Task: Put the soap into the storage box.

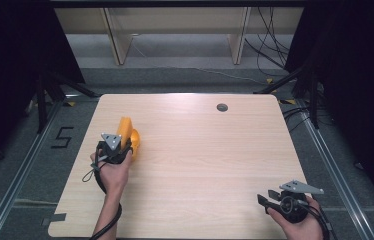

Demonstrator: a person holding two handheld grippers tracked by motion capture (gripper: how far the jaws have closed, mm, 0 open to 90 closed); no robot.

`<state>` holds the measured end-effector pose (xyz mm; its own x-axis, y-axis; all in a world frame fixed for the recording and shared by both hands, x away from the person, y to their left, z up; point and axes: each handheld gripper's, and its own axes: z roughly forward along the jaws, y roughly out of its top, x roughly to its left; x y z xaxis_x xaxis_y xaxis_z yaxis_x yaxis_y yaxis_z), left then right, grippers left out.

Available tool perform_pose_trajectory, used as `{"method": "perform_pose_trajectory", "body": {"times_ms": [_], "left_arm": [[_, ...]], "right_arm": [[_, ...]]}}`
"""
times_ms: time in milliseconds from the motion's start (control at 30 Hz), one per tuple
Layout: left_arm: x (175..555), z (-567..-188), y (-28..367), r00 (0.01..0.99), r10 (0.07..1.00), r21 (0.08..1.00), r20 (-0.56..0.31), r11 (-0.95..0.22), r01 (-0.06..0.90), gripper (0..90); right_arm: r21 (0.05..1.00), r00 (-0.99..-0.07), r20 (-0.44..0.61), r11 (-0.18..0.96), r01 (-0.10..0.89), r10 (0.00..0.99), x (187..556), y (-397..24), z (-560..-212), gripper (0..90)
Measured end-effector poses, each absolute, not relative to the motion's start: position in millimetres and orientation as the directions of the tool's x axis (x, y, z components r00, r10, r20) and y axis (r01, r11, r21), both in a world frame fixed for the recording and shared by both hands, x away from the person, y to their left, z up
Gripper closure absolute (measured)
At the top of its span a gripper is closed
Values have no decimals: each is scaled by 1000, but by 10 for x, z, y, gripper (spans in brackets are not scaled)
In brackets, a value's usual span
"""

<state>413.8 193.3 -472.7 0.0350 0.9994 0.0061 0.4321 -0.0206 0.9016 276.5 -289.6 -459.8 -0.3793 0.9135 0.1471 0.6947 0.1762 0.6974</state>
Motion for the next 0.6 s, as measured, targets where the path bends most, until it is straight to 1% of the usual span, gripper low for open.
{"method": "perform_pose_trajectory", "body": {"times_ms": [133, 167, 233, 300, 600], "left_arm": [[4160, -4760, 1922, 35, 999, 897, 11, -25, 442, 603], [4173, -4770, 1920, 31, 999, 896, 13, -26, 444, 603], [4181, -4774, 1916, 27, 1000, 893, 11, -22, 449, 603], [4198, -4788, 1906, 31, 999, 891, 13, -26, 453, 603], [4232, -4854, 1896, 39, 999, 883, 13, -29, 469, 603]], "right_arm": [[704, -385, 134, 185, 686, 913, 2771, -2905, -4602, 532], [689, -383, 144, 185, 701, 912, 2764, -2901, -4590, 532], [705, -389, 139, 185, 685, 911, 2772, -2898, -4604, 532], [689, -373, 148, 175, 703, 916, 2757, -2900, -4588, 532], [693, -381, 158, 173, 700, 911, 2755, -2904, -4586, 533]]}}
